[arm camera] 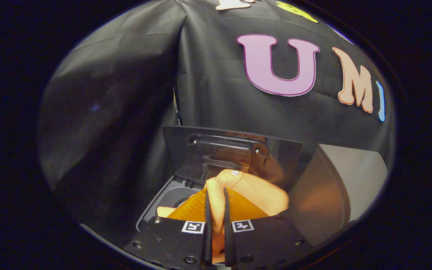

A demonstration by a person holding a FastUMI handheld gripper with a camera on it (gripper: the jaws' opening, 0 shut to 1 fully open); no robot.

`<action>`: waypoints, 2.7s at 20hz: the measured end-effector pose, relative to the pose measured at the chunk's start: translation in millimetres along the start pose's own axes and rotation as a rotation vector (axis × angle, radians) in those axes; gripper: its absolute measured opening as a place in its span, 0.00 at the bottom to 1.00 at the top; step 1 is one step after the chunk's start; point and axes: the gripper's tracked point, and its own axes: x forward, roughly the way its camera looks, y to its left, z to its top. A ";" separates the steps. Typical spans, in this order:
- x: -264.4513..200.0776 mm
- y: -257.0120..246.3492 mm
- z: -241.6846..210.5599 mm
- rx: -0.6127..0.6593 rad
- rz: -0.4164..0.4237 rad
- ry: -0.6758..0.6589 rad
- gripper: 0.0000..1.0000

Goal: Put the clothes into the washing machine and then close the washing machine lid.

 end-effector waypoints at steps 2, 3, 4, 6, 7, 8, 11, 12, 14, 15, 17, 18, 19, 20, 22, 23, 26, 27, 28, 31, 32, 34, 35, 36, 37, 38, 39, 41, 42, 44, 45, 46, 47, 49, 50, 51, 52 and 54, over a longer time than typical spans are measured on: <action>9.7 14.7 -7.0 0.021 0.027 0.015 0.13; 14.1 18.8 -10.1 0.025 0.035 0.014 0.13; 18.2 21.9 -10.7 0.023 0.042 0.008 0.13; 25.3 29.7 -12.2 0.018 0.044 0.003 0.13; 28.1 31.5 -15.7 0.018 0.042 0.007 0.13; 30.6 32.0 -16.8 0.021 0.039 0.007 0.13; 32.1 30.1 -22.8 0.024 0.029 0.027 0.13; 33.9 28.2 -25.2 0.040 0.020 0.034 0.13; 40.1 24.1 -32.3 0.089 0.004 0.051 0.16; 43.7 19.4 -36.2 0.099 -0.011 0.054 0.18; 45.7 9.6 -36.2 0.105 -0.039 0.039 0.21; 45.6 4.1 -34.3 0.104 -0.047 0.033 0.23; 42.4 3.2 -30.6 0.108 -0.043 0.018 0.23; 39.1 1.5 -25.5 0.111 -0.041 0.008 0.23; 35.1 -0.2 -20.4 0.109 -0.036 -0.005 0.25; 33.2 0.0 -15.8 0.102 -0.036 -0.021 0.32; 27.9 -3.5 -3.4 0.060 -0.055 -0.056 0.55; 24.2 -3.7 -0.4 0.045 -0.063 -0.065 0.62; 24.5 -3.9 4.1 0.034 -0.068 -0.073 0.70; 21.3 1.6 18.8 0.043 -0.068 -0.105 0.92; 20.3 2.4 26.8 0.051 -0.068 -0.122 1.00; 19.6 2.1 47.2 0.051 -0.078 -0.163 1.00; 20.1 1.9 56.8 0.048 -0.085 -0.185 1.00; 21.0 1.9 66.9 0.052 -0.088 -0.205 1.00; 22.2 4.4 75.0 0.053 -0.080 -0.209 1.00; 22.9 4.0 84.2 0.055 -0.081 -0.220 1.00; 25.0 2.0 95.9 0.061 -0.089 -0.243 1.00; 32.6 -1.3 110.8 0.092 -0.096 -0.258 0.99; 36.8 -2.1 118.1 0.111 -0.096 -0.269 0.99; 47.6 -9.4 126.3 0.135 -0.112 -0.262 0.99; 52.5 -11.9 129.6 0.135 -0.120 -0.262 0.98; 58.1 -15.3 132.3 0.130 -0.134 -0.260 0.98; 62.9 -16.9 134.8 0.125 -0.145 -0.264 0.97; 76.5 -23.2 145.0 0.118 -0.165 -0.283 0.97; 85.8 -27.2 144.7 0.117 -0.178 -0.270 0.97; 91.9 -28.6 138.9 0.118 -0.189 -0.248 0.97; 98.9 -28.9 137.2 0.119 -0.193 -0.240 0.97; 112.2 -27.9 131.5 0.120 -0.192 -0.198 0.97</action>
